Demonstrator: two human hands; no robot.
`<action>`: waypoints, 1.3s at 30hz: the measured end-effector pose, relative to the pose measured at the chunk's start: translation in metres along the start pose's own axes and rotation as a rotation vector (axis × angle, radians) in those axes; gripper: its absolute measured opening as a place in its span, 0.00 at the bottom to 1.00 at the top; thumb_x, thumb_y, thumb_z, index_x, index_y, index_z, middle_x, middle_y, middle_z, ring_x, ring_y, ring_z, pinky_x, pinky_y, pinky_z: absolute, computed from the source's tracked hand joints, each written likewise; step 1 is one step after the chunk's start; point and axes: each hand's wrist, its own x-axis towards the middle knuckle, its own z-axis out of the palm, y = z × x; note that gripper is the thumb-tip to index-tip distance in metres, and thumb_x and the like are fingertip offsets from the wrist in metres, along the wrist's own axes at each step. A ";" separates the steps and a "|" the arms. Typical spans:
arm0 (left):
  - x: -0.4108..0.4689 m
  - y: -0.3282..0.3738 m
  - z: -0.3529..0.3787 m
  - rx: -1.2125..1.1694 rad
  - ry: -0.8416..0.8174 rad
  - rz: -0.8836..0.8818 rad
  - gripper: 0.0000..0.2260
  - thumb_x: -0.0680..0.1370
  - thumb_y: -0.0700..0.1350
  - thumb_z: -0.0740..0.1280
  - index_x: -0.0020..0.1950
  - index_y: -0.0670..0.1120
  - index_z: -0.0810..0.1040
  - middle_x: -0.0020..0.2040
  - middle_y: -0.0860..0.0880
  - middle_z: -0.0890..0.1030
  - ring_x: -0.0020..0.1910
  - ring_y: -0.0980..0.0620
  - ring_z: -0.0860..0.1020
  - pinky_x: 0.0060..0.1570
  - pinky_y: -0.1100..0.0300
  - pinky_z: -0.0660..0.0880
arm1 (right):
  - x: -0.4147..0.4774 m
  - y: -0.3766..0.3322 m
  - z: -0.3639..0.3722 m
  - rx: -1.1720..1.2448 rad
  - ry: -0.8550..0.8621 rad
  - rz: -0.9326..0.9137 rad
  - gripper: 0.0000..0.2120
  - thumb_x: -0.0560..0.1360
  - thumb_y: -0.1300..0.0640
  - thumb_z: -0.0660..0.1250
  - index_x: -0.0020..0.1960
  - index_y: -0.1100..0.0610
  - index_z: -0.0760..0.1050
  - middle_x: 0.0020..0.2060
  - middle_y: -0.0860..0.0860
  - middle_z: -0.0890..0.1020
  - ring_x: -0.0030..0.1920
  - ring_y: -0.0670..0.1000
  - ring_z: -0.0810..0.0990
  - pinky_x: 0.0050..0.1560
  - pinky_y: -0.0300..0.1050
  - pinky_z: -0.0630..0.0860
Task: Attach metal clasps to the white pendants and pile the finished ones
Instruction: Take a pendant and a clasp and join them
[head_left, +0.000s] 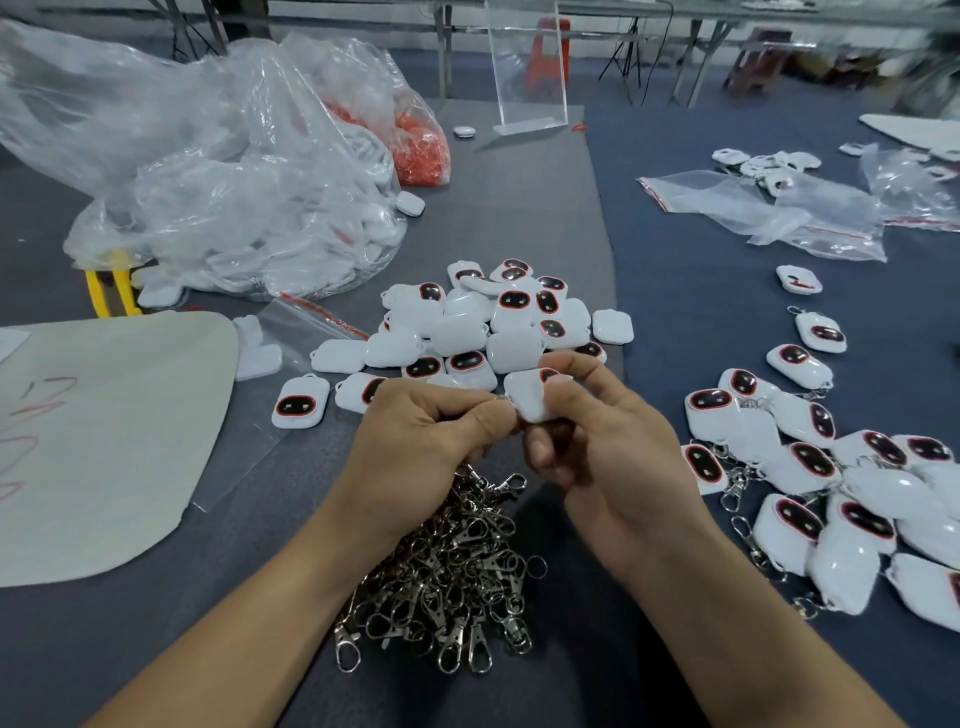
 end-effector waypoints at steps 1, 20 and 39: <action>-0.001 0.000 0.000 0.039 0.014 0.034 0.07 0.73 0.50 0.72 0.38 0.51 0.88 0.25 0.53 0.73 0.27 0.55 0.67 0.30 0.62 0.66 | 0.000 0.001 0.001 0.004 -0.004 -0.012 0.07 0.82 0.65 0.61 0.56 0.56 0.75 0.28 0.52 0.78 0.23 0.47 0.72 0.21 0.37 0.61; -0.005 0.001 -0.003 0.185 -0.093 0.088 0.06 0.74 0.55 0.71 0.39 0.59 0.87 0.24 0.51 0.73 0.27 0.58 0.66 0.28 0.65 0.64 | 0.002 0.005 0.002 -0.052 0.054 -0.034 0.09 0.84 0.62 0.62 0.53 0.57 0.81 0.25 0.54 0.73 0.21 0.47 0.69 0.21 0.37 0.60; -0.008 -0.004 -0.003 0.382 0.207 0.198 0.07 0.70 0.45 0.80 0.41 0.58 0.87 0.25 0.56 0.74 0.25 0.61 0.68 0.27 0.68 0.64 | 0.013 0.000 -0.016 -0.453 0.114 -0.323 0.09 0.80 0.59 0.68 0.48 0.49 0.85 0.28 0.53 0.79 0.22 0.50 0.69 0.24 0.41 0.67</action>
